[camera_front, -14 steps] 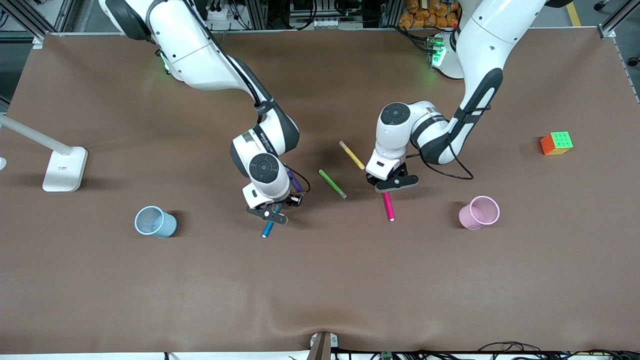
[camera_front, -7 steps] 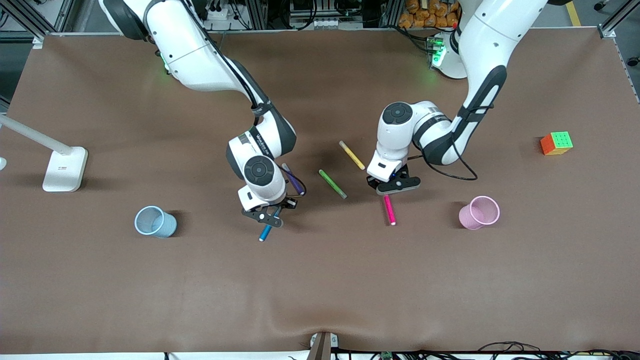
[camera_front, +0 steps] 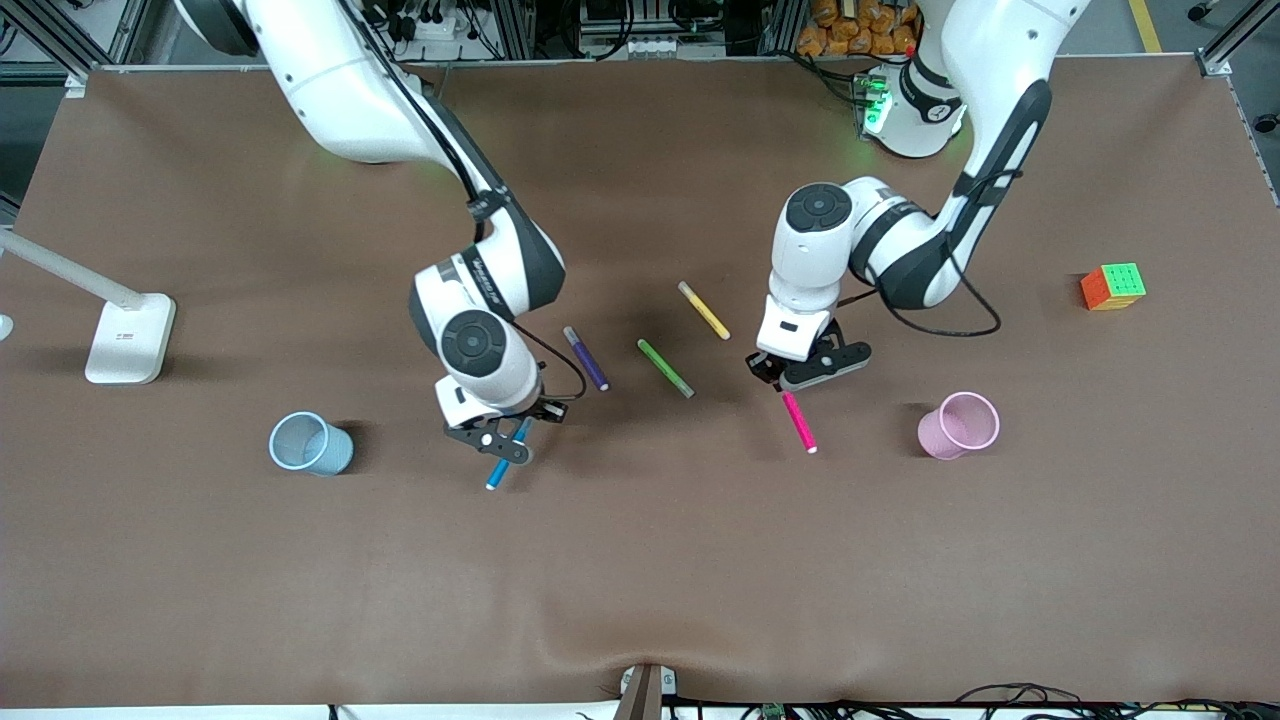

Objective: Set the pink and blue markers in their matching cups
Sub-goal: 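Grasp and lift the pink marker while the right gripper lifts the blue marker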

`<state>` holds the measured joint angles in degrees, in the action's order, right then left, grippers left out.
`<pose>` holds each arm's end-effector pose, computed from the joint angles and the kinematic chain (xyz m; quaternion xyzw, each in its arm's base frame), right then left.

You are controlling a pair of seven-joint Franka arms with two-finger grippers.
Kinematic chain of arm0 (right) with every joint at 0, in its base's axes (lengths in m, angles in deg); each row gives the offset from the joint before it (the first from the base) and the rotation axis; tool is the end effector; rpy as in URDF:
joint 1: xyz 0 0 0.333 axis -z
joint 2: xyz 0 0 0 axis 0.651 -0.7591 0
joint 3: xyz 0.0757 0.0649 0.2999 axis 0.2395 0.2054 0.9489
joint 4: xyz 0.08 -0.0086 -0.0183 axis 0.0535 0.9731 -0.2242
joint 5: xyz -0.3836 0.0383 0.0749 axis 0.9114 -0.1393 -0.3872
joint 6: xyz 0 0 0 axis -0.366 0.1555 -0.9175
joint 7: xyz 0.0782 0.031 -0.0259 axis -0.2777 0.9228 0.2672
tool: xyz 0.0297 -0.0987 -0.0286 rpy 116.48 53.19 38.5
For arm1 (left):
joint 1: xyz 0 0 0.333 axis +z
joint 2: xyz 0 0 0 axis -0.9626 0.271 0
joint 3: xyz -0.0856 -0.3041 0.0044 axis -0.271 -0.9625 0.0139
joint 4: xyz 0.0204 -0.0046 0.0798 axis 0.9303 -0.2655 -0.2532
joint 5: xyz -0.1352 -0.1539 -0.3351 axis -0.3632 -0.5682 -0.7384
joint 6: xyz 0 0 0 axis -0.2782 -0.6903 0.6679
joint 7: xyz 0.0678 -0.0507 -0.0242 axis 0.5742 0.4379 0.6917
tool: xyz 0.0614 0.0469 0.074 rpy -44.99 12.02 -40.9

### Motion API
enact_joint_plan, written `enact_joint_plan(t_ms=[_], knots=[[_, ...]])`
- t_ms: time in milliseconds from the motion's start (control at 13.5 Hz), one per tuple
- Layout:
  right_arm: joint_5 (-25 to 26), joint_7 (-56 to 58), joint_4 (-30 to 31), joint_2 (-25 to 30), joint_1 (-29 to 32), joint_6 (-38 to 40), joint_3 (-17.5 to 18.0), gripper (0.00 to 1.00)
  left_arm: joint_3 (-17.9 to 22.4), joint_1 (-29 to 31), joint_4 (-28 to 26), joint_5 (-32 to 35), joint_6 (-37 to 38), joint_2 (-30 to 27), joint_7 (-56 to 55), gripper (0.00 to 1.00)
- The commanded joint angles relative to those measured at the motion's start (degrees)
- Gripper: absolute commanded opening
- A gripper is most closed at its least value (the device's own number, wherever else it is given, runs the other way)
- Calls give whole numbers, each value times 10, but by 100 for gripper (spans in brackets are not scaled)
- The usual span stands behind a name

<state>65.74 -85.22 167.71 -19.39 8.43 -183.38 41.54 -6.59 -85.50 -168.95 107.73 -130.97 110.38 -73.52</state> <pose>0.6110 0.3427 0.2638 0.9840 -0.1752 -0.0301 0.0072 0.5077 -0.3233 0.2759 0.9711 0.2002 0.1300 0.0005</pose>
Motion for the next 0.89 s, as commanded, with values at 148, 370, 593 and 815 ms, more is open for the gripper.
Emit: enact_joint_plan(t_ms=[148,370,593,815], knots=[[-3,74,-27,42,60,104,6,0,-6,18,8,-142,92,-67,80,0],[-1,133,-72,42,102,202,6,0,-5,37,48,-239,193,-95,190,0],[2,238,-106,42,142,295,6,0,-5,88,60,-308,267,-127,309,0],[43,345,-107,44,173,311,4,0,-5,158,60,-379,321,-144,422,0]])
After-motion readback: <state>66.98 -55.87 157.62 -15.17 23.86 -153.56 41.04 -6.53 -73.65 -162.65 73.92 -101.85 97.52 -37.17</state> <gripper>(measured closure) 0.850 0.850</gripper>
